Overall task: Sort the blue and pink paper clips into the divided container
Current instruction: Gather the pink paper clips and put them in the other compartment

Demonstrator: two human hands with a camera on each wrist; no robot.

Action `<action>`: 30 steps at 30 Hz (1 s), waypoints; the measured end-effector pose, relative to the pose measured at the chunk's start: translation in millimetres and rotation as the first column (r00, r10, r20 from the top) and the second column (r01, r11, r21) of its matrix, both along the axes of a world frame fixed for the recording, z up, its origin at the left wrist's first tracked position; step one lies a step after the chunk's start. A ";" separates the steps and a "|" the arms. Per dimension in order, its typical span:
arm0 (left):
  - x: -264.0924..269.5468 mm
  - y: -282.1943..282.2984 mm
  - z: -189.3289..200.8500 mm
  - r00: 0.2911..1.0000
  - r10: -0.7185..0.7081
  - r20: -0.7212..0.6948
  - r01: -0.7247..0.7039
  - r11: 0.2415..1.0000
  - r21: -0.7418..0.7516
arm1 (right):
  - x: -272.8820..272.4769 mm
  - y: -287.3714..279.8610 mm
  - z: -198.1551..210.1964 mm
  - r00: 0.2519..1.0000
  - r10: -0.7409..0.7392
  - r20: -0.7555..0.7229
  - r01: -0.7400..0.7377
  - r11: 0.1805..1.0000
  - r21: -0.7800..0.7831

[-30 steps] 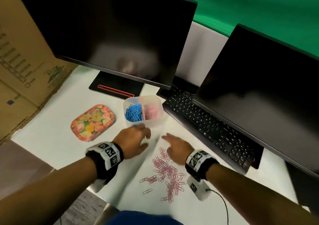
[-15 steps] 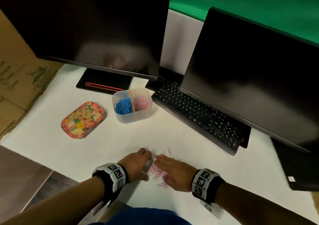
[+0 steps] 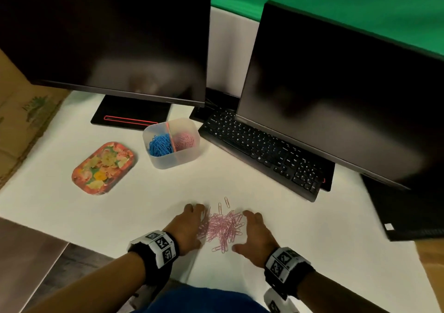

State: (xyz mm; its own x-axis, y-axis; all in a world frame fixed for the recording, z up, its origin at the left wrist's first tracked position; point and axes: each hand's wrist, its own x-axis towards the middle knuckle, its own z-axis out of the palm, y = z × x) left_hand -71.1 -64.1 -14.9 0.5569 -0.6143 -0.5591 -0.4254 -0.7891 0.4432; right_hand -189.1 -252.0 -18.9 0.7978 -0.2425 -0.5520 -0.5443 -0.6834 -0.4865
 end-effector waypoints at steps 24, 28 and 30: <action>4.3 -28.9 -4.5 0.994 0.057 0.089 -0.043 0.987 -0.156 | 59.2 14.0 6.9 0.964 0.238 0.116 -0.241 0.970 0.014; 10.5 -28.9 -3.3 0.992 0.094 0.087 -0.075 0.977 -0.198 | 66.0 12.6 8.8 0.971 0.185 0.149 -0.200 0.976 0.086; 13.4 -28.8 -2.4 0.991 0.114 0.064 -0.097 0.971 -0.219 | 68.8 11.8 8.7 0.977 0.147 0.152 -0.166 0.979 0.120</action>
State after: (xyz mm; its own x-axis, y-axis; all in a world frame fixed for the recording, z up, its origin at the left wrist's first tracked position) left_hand -57.7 -92.9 -17.3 0.6608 -0.6507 -0.3740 -0.3837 -0.7212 0.5768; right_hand -120.4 -240.2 -10.1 0.8923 -0.0416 -0.4494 -0.3551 -0.6792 -0.6423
